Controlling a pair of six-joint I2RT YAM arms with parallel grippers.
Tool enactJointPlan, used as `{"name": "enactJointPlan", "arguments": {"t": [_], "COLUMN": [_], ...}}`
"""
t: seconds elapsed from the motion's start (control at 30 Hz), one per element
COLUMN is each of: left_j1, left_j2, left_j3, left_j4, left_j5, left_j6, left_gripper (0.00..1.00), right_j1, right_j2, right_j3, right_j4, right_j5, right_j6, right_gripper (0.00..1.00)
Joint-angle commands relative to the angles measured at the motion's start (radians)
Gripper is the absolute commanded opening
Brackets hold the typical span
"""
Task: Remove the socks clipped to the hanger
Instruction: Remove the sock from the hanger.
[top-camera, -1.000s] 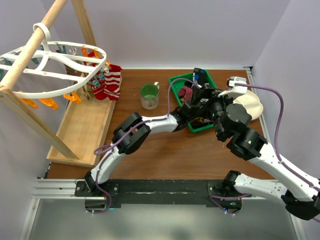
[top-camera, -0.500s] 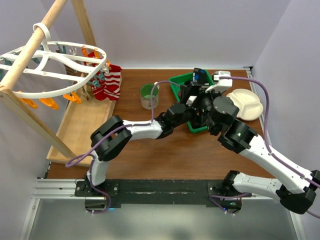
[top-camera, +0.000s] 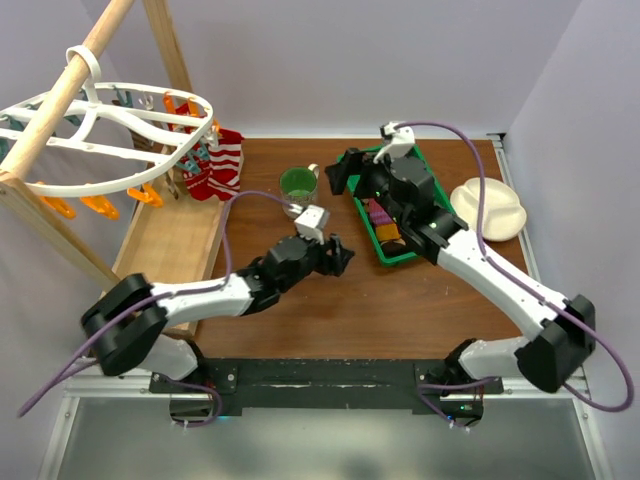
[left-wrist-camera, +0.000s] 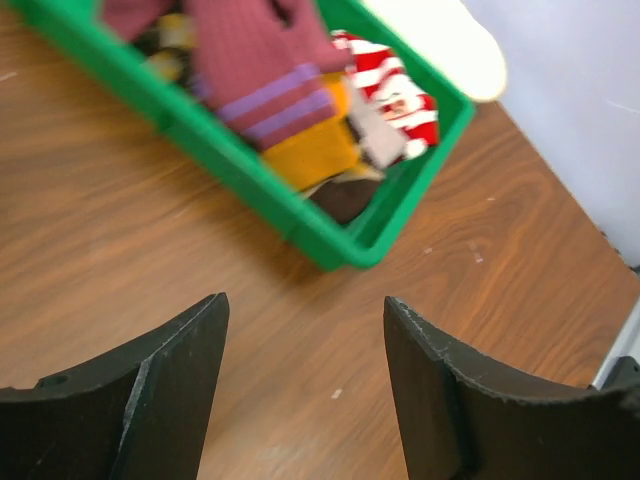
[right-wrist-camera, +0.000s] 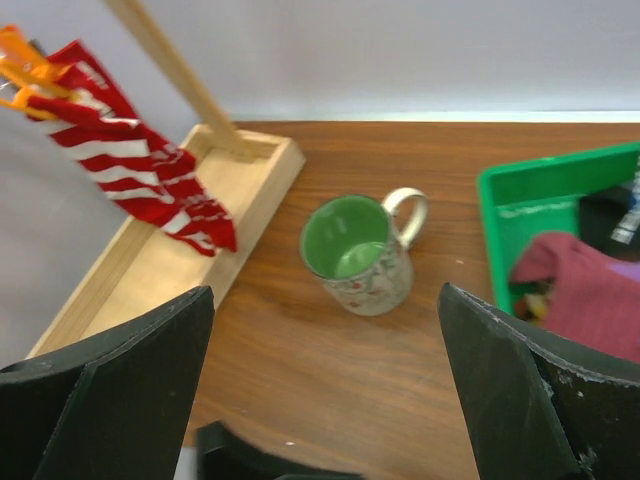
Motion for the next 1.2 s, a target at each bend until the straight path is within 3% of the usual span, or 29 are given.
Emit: {"name": "enactJointPlan", "arguments": {"t": [0.0,0.4,0.63,0.8,1.17], "left_j1": [0.023,0.106,0.134,0.152,0.157], "left_j2": [-0.169,-0.606,-0.718,-0.746,-0.757], "left_j3": [-0.082,-0.277,-0.283,-0.266,-0.274], "left_j4": [-0.156,-0.619,-0.875,-0.917,-0.902], "left_j5": [-0.175,-0.305,-0.365,-0.339,-0.319], "left_j6": [-0.074,-0.293,-0.394,-0.416,-0.401], "left_gripper": [0.68,0.7,0.72,0.73,0.73], "right_j1": [-0.015,-0.012,0.034,0.069,0.096], "right_j2": [0.12,0.538,0.765,0.862,1.002], "right_j3": [0.089,0.369,0.549,0.638,0.767], "right_j4": [0.203,0.403,0.435,0.493,0.627], "right_j5": [-0.221,-0.606,-0.64,-0.639,-0.603], "right_j6": [0.004,0.031,0.045,0.071,0.112], "right_gripper": [0.98,0.93,0.9,0.84,0.79]}}
